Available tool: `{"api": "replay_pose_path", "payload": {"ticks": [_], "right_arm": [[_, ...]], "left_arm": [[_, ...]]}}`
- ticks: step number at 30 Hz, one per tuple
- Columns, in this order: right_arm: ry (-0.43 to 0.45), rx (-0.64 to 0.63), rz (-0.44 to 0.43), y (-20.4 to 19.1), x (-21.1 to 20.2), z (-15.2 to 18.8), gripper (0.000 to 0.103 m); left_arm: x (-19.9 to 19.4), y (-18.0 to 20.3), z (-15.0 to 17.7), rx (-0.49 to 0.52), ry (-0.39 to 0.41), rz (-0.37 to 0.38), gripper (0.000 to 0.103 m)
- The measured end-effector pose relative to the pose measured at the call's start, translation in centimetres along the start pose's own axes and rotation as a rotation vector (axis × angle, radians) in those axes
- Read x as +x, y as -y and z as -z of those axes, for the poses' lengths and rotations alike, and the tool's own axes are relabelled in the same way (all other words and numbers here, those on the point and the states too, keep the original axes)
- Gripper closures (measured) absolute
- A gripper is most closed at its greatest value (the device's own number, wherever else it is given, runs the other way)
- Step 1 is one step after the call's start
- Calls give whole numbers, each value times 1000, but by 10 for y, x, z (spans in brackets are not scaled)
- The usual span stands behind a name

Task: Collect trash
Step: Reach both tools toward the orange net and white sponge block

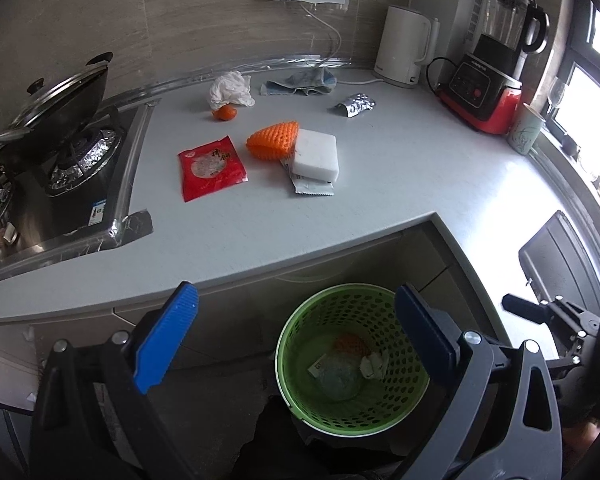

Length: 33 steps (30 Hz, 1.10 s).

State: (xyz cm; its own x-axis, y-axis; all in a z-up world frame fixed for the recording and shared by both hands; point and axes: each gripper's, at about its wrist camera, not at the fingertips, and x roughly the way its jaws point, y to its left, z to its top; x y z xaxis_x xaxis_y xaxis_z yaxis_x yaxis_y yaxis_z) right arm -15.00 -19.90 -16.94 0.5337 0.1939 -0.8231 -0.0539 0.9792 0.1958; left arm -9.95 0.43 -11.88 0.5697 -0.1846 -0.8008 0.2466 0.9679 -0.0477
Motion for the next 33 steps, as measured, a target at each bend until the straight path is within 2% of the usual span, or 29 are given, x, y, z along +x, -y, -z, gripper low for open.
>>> {"api": "replay_pose_path", "payload": {"ticks": [7,11,17,20,33], "right_arm": [[85,-13,46,-5,-20,-24,6],[108,-23,55,-9,-22,-36,2],[114,-7,48,-10,-16,-54,2],[114,-3,52,-11,-10,-65,2],[76,46,95,-15,39,-116,2]], "left_arm": [[-1,-13,-14,-9,21,-18,8],[2,-21,-23,-17,24,-26,8],[17,-34,-44,-8,40,-40,8],[27,-39,-55,8,48,-24,8],[122,-51,-124,79,17,74,8]]}}
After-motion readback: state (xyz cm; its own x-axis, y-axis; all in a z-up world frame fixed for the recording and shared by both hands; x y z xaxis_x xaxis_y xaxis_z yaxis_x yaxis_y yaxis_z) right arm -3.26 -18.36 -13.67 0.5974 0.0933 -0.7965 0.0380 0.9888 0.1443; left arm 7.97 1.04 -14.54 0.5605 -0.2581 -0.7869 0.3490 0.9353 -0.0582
